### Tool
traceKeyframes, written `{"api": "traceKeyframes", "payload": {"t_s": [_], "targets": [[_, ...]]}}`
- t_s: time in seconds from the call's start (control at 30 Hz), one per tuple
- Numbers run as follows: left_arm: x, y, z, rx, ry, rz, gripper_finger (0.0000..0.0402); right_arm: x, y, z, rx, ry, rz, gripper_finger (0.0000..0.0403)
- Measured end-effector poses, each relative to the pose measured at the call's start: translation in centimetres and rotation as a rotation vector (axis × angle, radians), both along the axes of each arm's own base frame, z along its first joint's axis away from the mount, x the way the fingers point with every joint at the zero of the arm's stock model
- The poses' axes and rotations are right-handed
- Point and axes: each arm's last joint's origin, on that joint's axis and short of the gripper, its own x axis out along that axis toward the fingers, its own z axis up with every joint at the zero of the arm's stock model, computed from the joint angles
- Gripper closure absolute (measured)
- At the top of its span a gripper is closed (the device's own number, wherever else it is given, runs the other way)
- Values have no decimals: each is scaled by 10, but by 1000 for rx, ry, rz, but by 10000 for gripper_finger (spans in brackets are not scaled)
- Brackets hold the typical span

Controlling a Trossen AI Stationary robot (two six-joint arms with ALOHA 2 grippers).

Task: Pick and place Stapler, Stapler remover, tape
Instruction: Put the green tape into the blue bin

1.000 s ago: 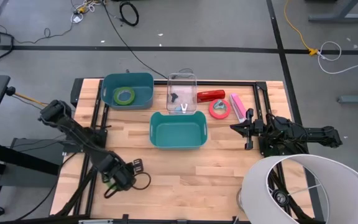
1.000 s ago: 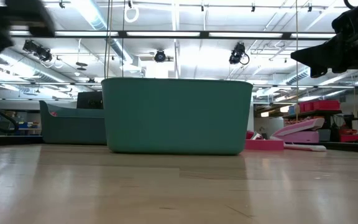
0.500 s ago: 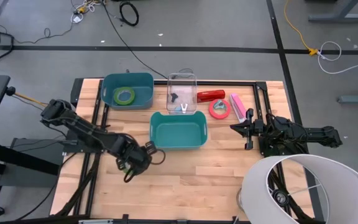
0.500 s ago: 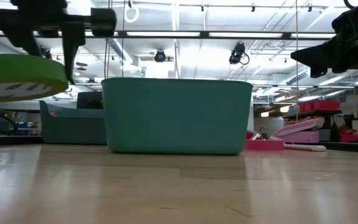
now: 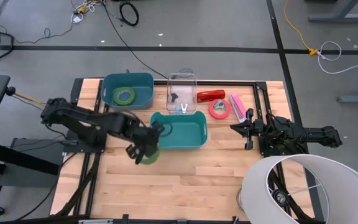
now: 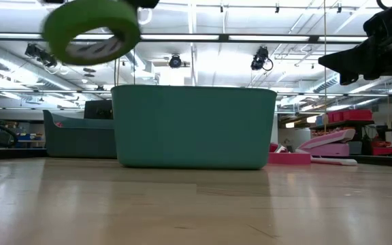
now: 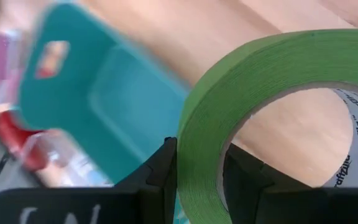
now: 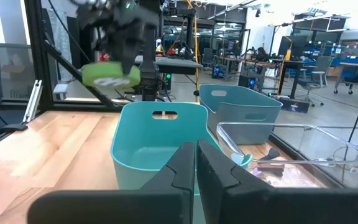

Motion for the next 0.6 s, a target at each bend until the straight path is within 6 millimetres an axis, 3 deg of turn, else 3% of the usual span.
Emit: {"api": "traceKeyframes", "payload": {"t_s": [0.3, 0.6], "targets": [[10, 49, 45, -19, -144, 175, 298, 0, 0, 0, 0, 0, 0, 385], [8, 84, 66, -29, -220, 321, 300, 0, 0, 0, 0, 0, 0, 385]]}}
